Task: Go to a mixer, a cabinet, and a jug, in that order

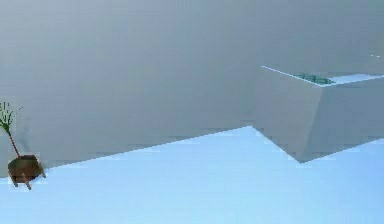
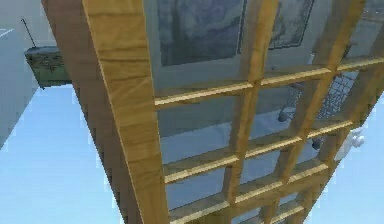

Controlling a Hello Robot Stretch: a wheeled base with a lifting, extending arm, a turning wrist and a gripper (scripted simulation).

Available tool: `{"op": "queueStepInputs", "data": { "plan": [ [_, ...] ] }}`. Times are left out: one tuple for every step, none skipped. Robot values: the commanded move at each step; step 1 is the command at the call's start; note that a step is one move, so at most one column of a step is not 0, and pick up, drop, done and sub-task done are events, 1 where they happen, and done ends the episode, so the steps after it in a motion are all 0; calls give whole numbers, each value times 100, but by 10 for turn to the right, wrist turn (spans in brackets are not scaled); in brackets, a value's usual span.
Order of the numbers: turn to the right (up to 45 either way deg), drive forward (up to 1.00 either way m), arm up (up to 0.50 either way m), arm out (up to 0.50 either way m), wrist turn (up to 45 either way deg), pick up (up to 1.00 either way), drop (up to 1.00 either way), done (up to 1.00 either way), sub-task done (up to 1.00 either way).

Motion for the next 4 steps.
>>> {"op": "queueStepInputs", "data": {
  "plan": [
    [0,10,0,0,0,0,0,0,0],
    [210,0,0,0,0,0,0,0,0],
    [0,30,0,0,0,0,0,0,0],
    [450,0,0,0,0,0,0,0,0]
  ]
}}
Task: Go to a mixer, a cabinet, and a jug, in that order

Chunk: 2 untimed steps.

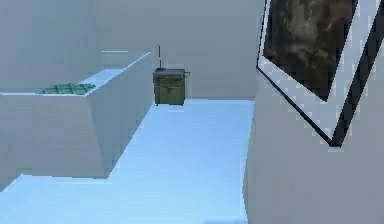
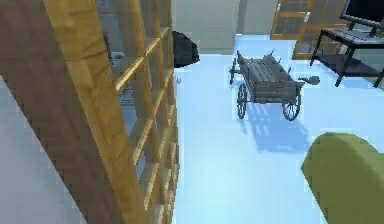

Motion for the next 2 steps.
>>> {"op": "queueStepInputs", "data": {
  "plan": [
    [0,100,0,0,0,0,0,0,0],
    [0,100,0,0,0,0,0,0,0]
  ]
}}
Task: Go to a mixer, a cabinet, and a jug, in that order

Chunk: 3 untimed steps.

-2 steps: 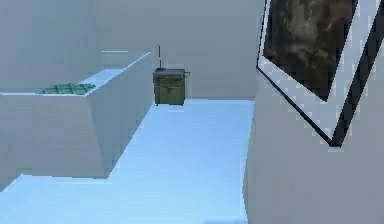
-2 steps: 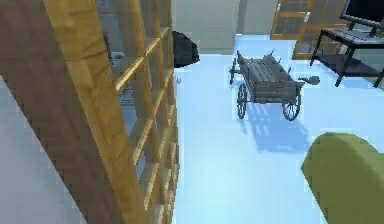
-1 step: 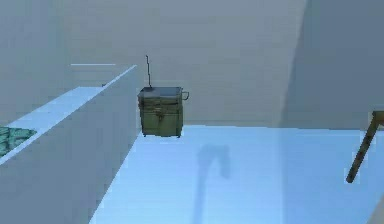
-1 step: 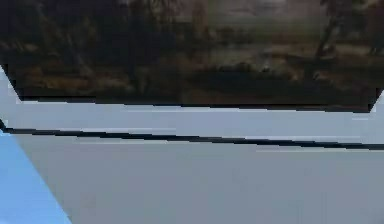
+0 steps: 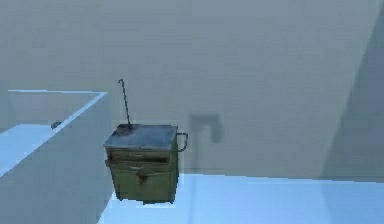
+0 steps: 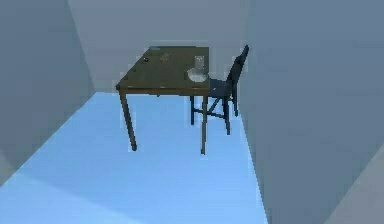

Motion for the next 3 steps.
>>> {"op": "queueStepInputs", "data": {
  "plan": [
    [30,0,0,0,0,0,0,0,0],
    [0,40,0,0,0,0,0,0,0],
    [-210,0,0,0,0,0,0,0,0]
  ]
}}
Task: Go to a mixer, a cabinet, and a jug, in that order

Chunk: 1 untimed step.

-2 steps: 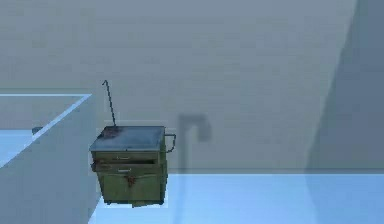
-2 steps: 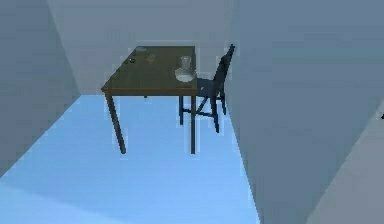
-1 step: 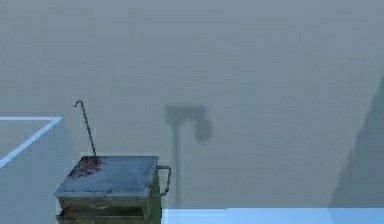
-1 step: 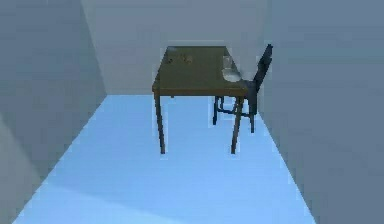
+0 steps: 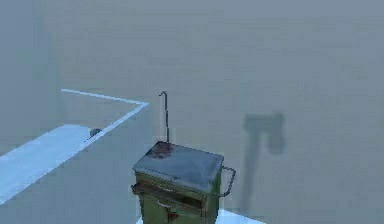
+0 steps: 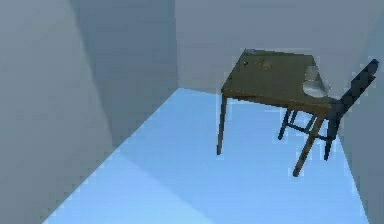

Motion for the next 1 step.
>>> {"op": "queueStepInputs", "data": {
  "plan": [
    [0,0,0,0,0,0,0,0,100]
  ]
}}
